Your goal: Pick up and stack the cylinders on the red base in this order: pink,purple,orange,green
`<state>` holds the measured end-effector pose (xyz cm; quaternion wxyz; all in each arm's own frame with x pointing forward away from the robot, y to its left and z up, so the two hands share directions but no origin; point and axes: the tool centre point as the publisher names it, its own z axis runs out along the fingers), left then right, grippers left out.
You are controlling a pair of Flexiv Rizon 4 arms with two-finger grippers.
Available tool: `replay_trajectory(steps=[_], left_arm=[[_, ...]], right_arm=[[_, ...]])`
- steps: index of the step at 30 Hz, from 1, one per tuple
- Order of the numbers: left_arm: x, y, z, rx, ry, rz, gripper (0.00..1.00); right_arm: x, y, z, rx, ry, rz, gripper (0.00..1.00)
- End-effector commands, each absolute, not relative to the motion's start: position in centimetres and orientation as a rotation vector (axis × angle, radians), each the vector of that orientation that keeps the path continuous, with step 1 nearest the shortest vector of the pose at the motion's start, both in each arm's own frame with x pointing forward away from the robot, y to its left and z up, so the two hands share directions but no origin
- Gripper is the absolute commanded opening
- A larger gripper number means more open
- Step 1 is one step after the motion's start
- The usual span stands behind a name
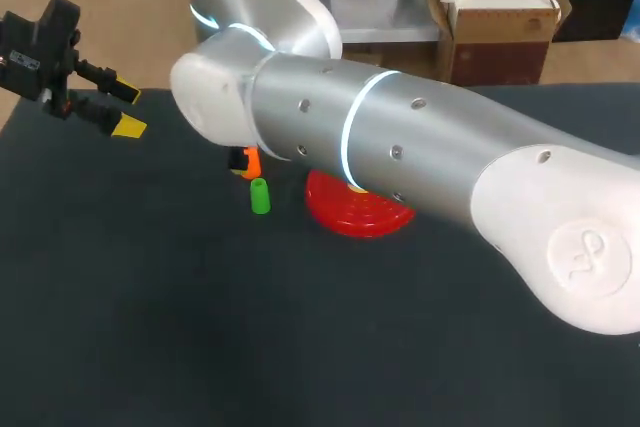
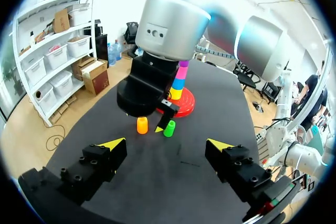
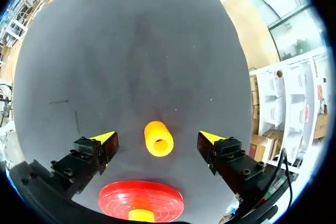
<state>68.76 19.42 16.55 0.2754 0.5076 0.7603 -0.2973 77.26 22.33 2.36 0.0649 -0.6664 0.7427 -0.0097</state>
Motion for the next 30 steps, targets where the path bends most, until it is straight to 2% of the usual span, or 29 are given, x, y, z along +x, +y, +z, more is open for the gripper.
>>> replay_trajectory(steps=[1,3,6,8,9,11,12,18,20,21,22,23,24,30], left_arm=[[68.7,19.4,16.4,1.364,2.041,-0.798,1.00],[68.7,19.4,16.4,1.364,2.041,-0.798,1.00],[68.7,19.4,16.4,1.364,2.041,-0.798,1.00],[68.7,19.4,16.4,1.364,2.041,-0.798,1.00],[68.7,19.4,16.4,1.364,2.041,-0.798,1.00],[68.7,19.4,16.4,1.364,2.041,-0.798,1.00],[68.7,19.4,16.4,1.364,2.041,-0.798,1.00],[68.7,19.4,16.4,1.364,2.041,-0.798,1.00],[68.7,19.4,16.4,1.364,2.041,-0.798,1.00],[68.7,19.4,16.4,1.364,2.041,-0.798,1.00],[68.7,19.4,16.4,1.364,2.041,-0.798,1.00],[68.7,19.4,16.4,1.364,2.041,-0.798,1.00],[68.7,19.4,16.4,1.364,2.041,-0.798,1.00],[68.7,19.4,16.4,1.364,2.041,-0.798,1.00]], right_arm=[[77.9,22.8,2.4,-2.232,2.437,0.574,1.00],[77.9,22.7,2.4,-2.231,2.440,0.572,1.00],[77.9,22.7,2.3,-2.232,2.444,0.569,0.80],[77.8,22.7,2.3,-2.232,2.445,0.568,0.72],[77.8,22.6,2.3,-2.232,2.446,0.567,0.62],[77.8,22.6,2.3,-2.232,2.447,0.566,0.52],[77.8,22.6,2.3,-2.232,2.447,0.564,0.49],[77.9,22.6,2.4,-2.236,2.459,0.549,0.47],[78.0,22.5,2.3,-2.233,2.474,0.544,0.42],[78.0,22.5,2.2,-2.230,2.476,0.543,0.35],[78.0,22.4,2.3,-2.220,2.481,0.540,0.23],[78.0,22.4,2.4,-2.213,2.480,0.538,0.05],[78.1,22.3,2.7,-2.202,2.478,0.525,0.00],[78.0,21.8,7.4,-2.151,2.385,0.426,0.00]])
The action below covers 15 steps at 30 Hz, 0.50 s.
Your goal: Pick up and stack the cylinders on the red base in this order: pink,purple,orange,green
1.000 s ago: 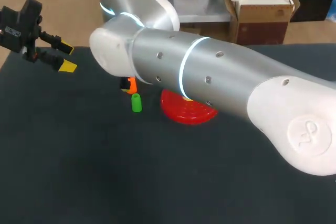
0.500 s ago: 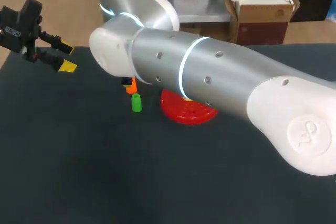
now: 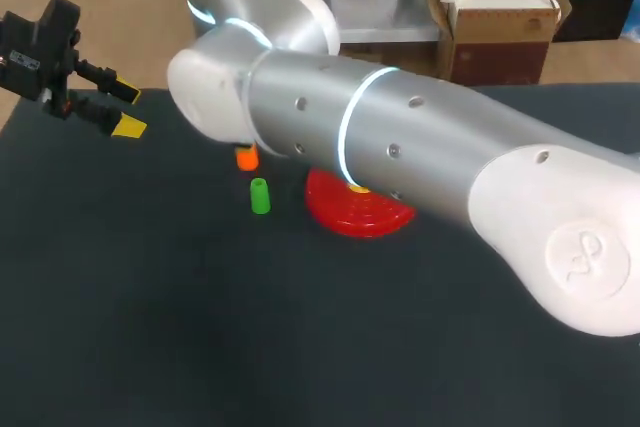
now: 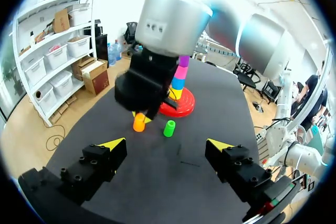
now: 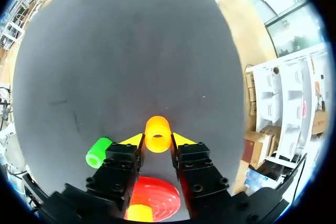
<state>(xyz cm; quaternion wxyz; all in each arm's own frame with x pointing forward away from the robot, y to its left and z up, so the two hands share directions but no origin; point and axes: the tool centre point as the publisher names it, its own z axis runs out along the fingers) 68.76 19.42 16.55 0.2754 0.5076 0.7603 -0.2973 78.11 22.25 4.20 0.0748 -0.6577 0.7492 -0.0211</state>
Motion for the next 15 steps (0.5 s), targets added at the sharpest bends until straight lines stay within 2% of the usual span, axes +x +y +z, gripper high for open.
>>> replay_trajectory(steps=[1,9,15], left_arm=[[68.7,19.4,16.4,1.364,2.041,-0.798,1.00],[68.7,19.4,16.4,1.364,2.041,-0.798,1.00],[68.7,19.4,16.4,1.364,2.041,-0.798,1.00]], right_arm=[[77.9,21.5,8.5,-2.136,2.368,0.417,0.00],[75.8,17.7,17.6,-2.093,2.245,0.283,0.00],[73.3,14.1,21.9,-2.070,2.196,0.218,0.00]])
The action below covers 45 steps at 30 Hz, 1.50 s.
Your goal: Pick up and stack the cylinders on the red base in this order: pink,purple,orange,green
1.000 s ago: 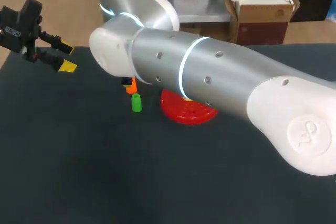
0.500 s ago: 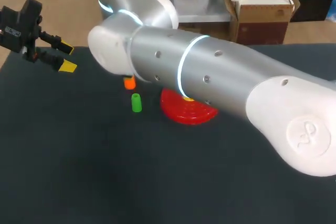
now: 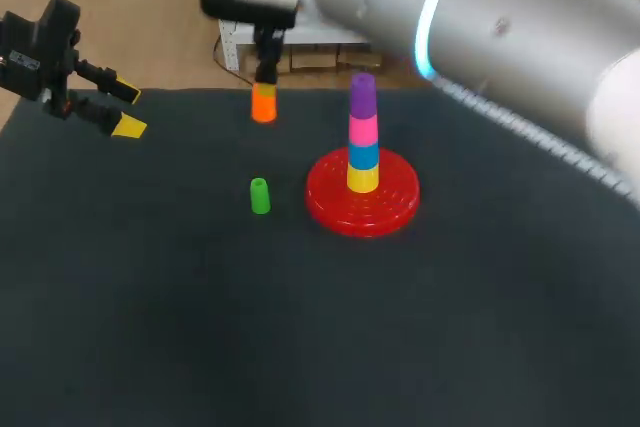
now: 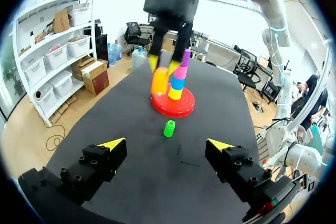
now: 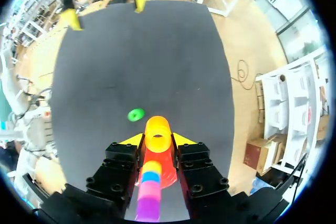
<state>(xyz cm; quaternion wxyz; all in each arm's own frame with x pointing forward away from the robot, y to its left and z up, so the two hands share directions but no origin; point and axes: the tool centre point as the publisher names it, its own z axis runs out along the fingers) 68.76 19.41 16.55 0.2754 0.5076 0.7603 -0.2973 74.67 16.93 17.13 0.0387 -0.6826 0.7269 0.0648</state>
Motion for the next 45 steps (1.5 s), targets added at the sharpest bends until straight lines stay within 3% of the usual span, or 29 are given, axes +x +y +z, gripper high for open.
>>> replay_trajectory(steps=[1,13,45], left_arm=[[68.7,19.4,16.4,1.364,2.041,-0.798,1.00],[68.7,19.4,16.4,1.364,2.041,-0.798,1.00],[68.7,19.4,16.4,1.364,2.041,-0.798,1.00]], right_arm=[[72.9,13.6,22.5,-2.070,2.187,0.204,0.00],[71.7,8.6,25.1,-2.011,2.278,0.110,0.00],[72.6,4.5,23.7,-2.028,2.436,0.104,0.00]])
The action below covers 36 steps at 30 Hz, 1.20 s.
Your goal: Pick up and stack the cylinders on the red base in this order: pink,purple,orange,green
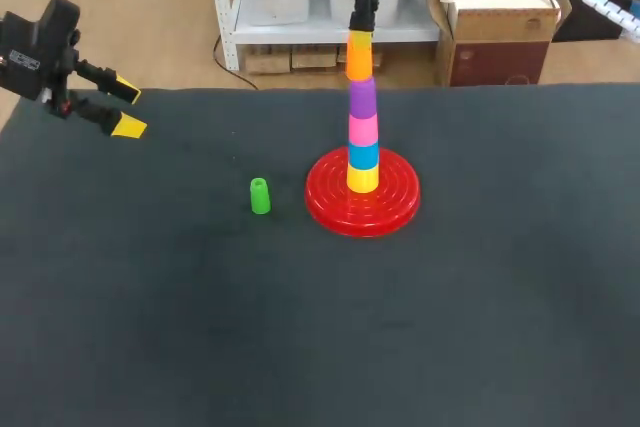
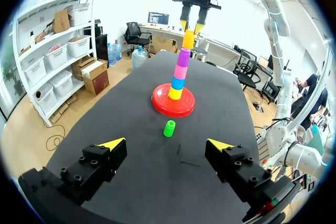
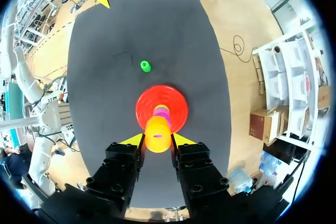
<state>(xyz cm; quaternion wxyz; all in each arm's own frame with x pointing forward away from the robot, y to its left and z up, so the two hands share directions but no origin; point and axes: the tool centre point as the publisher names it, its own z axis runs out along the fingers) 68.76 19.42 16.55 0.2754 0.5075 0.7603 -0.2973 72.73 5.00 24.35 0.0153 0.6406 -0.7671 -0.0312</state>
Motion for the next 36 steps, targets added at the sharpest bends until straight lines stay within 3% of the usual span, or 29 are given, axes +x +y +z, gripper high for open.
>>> replay_trajectory(steps=[1,30,31,32,33,36], left_arm=[[68.7,19.4,16.4,1.364,2.041,-0.798,1.00],[68.7,19.4,16.4,1.364,2.041,-0.798,1.00],[68.7,19.4,16.4,1.364,2.041,-0.798,1.00],[68.7,19.4,16.4,1.364,2.041,-0.798,1.00],[68.7,19.4,16.4,1.364,2.041,-0.798,1.00],[68.7,19.4,16.4,1.364,2.041,-0.798,1.00]], right_arm=[[72.7,4.5,23.6,1.988,-2.391,-0.102,0.00],[72.5,5.5,20.5,1.938,-2.369,-0.118,0.00],[72.4,5.6,20.7,1.931,-2.377,-0.095,0.20],[72.4,5.7,21.0,1.934,-2.385,-0.082,0.46],[72.4,5.7,21.4,1.944,-2.394,-0.066,1.00],[72.6,6.2,22.9,1.969,-2.408,-0.002,1.00]])
